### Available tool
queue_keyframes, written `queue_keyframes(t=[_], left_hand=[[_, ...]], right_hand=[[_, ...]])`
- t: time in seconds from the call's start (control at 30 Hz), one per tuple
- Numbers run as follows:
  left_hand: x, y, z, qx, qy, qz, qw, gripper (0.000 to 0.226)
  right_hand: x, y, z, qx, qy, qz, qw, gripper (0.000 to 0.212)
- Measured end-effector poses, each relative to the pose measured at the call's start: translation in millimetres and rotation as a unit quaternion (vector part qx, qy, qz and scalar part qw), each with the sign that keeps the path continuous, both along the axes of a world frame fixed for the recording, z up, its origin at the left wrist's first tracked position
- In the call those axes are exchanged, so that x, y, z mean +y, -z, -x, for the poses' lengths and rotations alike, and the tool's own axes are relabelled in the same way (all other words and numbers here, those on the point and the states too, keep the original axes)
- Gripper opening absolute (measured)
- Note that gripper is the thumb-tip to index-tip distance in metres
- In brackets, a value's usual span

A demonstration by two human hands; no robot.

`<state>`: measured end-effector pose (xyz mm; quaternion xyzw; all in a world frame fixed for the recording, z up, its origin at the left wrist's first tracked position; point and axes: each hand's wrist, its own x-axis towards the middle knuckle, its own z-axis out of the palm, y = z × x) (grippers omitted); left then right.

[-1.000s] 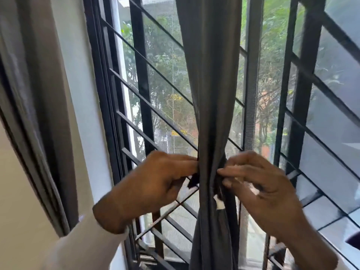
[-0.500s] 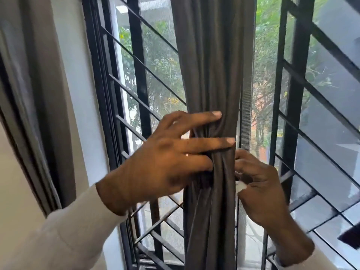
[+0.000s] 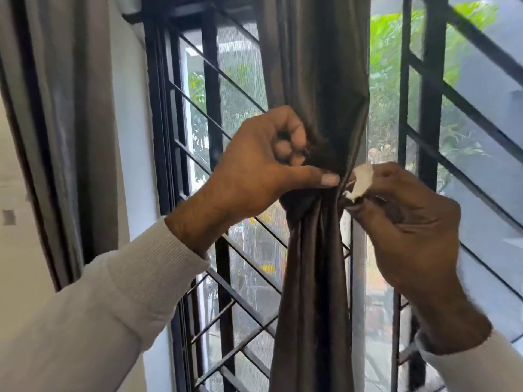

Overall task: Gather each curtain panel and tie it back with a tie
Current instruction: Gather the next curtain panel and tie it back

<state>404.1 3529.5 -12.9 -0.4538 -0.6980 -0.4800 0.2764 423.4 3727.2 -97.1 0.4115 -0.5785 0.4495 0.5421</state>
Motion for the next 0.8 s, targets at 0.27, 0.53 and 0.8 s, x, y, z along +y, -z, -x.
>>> queue_keyframes(t=[0.27,0.53,0.8], left_hand=[[-13,18,-16,0.010,0.031,0.043,0.999,0.019],[-23,28,-41,0.038,0.056,0.108,0.992,0.030],[-35,51,-29,0.041,-0.004,0.059,0.997,0.049]], right_hand=[[9,15,-31,0.057,0.123,-0.124,0.983,0.013],[-5,26,-43,0.036,0.201,-0.062,0.977,0.006],[-18,21,-34,-0.111,0.055,0.047,0.991,0.020]])
